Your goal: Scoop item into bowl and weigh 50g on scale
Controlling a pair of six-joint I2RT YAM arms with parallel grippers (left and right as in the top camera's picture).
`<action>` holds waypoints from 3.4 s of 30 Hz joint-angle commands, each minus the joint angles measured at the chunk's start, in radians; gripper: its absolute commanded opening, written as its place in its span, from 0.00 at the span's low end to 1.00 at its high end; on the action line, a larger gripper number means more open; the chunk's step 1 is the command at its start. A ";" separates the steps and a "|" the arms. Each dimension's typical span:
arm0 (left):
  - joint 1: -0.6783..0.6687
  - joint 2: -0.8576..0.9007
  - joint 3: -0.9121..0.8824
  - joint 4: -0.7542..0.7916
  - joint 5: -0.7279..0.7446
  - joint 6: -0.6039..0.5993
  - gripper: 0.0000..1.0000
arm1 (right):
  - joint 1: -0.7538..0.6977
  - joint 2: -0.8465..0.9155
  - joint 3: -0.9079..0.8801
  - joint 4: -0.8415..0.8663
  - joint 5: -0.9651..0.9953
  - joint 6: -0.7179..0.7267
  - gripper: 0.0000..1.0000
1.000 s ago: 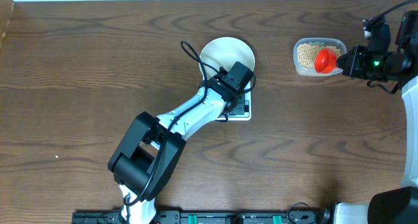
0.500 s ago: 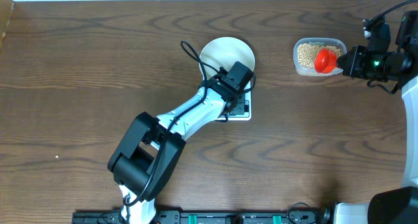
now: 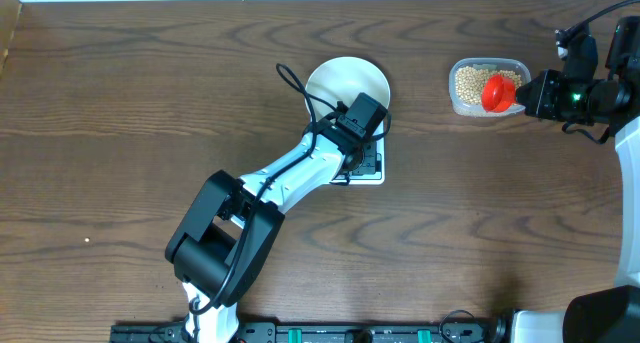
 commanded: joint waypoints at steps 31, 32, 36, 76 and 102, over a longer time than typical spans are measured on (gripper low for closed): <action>0.006 -0.373 0.005 -0.122 0.003 0.114 0.07 | -0.004 -0.003 0.019 0.027 -0.006 -0.018 0.01; 0.007 -0.410 0.005 -0.126 0.002 0.138 0.07 | -0.004 -0.003 0.019 0.029 -0.006 -0.018 0.01; 0.012 -0.493 0.005 -0.165 -0.018 0.214 0.07 | -0.004 -0.003 0.019 0.037 -0.006 -0.018 0.01; 0.044 -0.246 0.002 -0.142 -0.084 0.210 0.07 | -0.004 0.007 0.018 0.078 0.046 -0.029 0.01; -0.023 -0.058 -0.006 -0.056 -0.039 0.191 0.07 | -0.004 0.007 0.018 0.048 0.047 -0.030 0.01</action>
